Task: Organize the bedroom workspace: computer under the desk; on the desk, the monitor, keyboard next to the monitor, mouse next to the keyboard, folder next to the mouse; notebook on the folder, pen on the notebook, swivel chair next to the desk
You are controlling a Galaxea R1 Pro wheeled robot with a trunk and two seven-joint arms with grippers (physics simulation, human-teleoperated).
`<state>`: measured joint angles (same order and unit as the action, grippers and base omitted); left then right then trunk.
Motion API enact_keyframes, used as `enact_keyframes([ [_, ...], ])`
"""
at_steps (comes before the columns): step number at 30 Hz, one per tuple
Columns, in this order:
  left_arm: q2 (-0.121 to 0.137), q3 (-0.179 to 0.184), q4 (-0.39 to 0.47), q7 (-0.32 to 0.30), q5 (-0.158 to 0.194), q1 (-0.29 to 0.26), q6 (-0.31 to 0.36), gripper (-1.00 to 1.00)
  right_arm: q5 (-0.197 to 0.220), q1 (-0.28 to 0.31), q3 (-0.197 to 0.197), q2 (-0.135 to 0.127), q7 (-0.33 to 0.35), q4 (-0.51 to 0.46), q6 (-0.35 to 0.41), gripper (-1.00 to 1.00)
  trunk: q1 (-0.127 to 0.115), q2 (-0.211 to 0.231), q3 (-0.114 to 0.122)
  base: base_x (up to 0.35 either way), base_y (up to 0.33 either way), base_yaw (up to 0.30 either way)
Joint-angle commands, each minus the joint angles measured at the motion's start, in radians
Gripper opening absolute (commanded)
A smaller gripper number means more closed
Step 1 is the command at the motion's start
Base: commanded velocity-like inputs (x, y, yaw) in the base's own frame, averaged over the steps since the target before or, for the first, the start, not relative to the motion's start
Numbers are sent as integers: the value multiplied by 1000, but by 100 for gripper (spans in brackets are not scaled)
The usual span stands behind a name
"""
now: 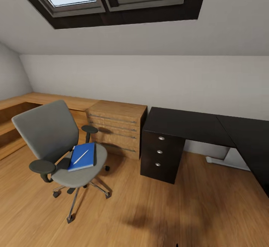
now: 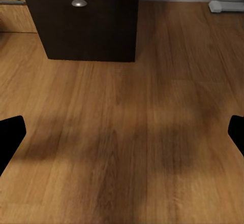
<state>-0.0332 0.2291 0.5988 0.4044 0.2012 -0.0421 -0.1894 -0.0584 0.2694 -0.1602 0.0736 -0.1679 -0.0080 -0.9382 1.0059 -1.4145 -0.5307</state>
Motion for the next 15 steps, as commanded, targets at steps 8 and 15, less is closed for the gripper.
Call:
enact_keyframes([
  [8, 1, 7, -1, 7, 11, -1, -5, 100, -5, 1, -7, 1, -5, 0, -3, 100, 0, -1, -1, 0, 0, -82],
  [15, 1, 7, -1, 7, 12, -1, -4, 100, -4, 1, -7, 2, -5, -1, -2, 100, 0, -1, -1, 0, 0, -246],
])
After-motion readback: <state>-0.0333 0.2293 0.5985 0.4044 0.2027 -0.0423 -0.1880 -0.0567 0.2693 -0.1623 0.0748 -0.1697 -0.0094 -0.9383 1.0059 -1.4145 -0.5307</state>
